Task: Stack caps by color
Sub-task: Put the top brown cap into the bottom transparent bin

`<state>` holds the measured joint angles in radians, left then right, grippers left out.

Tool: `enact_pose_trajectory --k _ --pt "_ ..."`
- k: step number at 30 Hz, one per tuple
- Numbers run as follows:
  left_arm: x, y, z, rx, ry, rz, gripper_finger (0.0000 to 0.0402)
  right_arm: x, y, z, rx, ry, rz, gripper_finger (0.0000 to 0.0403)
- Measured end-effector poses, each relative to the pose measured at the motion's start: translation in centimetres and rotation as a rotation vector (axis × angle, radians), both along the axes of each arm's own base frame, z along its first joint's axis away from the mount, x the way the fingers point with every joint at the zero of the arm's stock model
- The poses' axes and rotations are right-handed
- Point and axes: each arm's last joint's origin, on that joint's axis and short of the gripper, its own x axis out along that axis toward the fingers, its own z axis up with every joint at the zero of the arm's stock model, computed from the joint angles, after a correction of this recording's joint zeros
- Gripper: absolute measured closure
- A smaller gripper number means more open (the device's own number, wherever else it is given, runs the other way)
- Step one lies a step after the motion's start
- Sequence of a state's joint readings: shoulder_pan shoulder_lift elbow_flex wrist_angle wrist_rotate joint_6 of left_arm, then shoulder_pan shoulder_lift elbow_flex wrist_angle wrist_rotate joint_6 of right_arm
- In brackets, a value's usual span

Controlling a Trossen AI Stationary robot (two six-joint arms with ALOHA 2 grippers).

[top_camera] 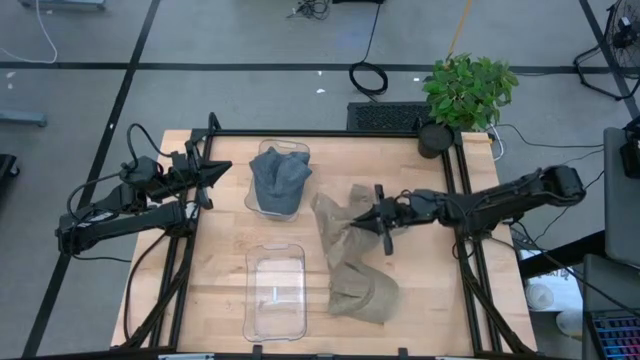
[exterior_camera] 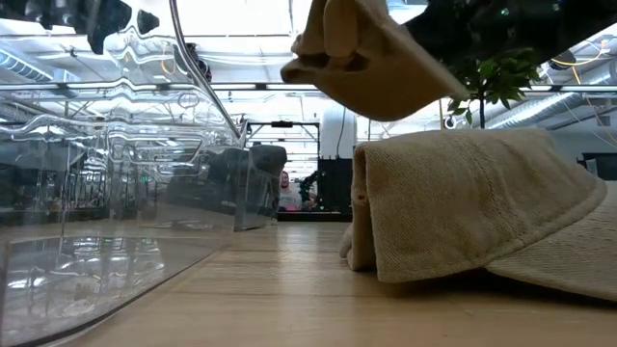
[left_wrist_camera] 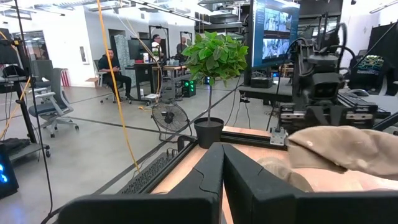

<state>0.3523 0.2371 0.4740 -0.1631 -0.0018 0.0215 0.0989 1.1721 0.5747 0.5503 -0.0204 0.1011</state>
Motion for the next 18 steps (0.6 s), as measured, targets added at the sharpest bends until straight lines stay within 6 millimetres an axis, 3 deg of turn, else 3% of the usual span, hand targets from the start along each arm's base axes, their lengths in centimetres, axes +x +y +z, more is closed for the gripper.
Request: enact_pose_trajectory --k 12,18 --pt "0.0 0.0 0.0 0.000 0.000 0.000 0.0385 -1.5 4.7 0.9 0.045 -0.042 0.160 0.0399" --pt "0.0 0.0 0.0 0.000 0.000 0.000 0.0385 -3.2 5.0 2.8 0.056 -0.086 0.145 0.0399"
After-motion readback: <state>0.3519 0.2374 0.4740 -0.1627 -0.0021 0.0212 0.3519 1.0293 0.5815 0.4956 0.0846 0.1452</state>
